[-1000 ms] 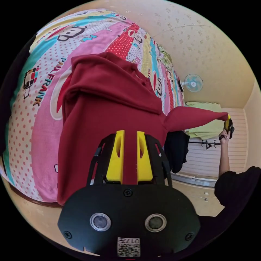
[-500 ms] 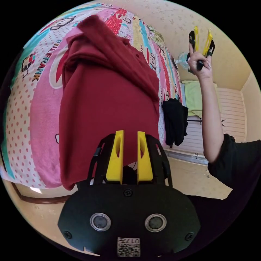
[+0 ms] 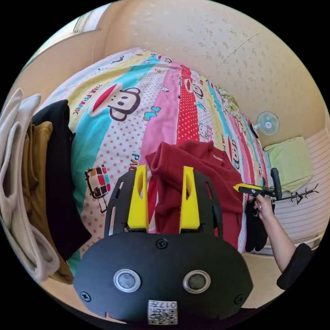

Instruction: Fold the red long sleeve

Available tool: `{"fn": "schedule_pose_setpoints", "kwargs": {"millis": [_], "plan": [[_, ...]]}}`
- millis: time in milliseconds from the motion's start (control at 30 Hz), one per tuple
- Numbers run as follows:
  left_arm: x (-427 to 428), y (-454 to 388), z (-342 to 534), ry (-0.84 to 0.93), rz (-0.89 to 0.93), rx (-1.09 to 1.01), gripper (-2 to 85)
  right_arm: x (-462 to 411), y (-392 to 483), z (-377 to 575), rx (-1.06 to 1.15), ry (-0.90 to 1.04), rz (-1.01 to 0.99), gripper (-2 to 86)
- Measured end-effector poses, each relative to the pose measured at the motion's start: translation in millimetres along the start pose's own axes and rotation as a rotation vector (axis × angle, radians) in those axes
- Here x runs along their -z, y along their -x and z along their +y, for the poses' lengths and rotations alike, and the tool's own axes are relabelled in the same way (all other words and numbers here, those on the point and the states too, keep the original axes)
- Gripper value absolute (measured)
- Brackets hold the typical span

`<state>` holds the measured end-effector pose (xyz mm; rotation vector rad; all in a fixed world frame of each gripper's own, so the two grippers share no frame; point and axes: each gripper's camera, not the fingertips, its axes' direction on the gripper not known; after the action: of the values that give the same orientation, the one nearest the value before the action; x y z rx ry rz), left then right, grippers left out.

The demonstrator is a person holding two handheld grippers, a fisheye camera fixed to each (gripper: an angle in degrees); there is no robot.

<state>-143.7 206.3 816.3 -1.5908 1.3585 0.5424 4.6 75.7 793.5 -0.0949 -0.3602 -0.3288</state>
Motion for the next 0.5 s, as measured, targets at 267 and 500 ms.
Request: {"fn": "schedule_pose_setpoints", "kwargs": {"millis": [267, 500], "plan": [[45, 11, 31, -0.145, 0.279, -0.111, 6.1, 100, 14, 14, -0.086, -0.252, 0.178, 1.8], [39, 38, 47, -0.023, 0.336, -0.035, 6.3, 46, 40, -32, 0.165, -0.072, -0.023, 7.1]]}}
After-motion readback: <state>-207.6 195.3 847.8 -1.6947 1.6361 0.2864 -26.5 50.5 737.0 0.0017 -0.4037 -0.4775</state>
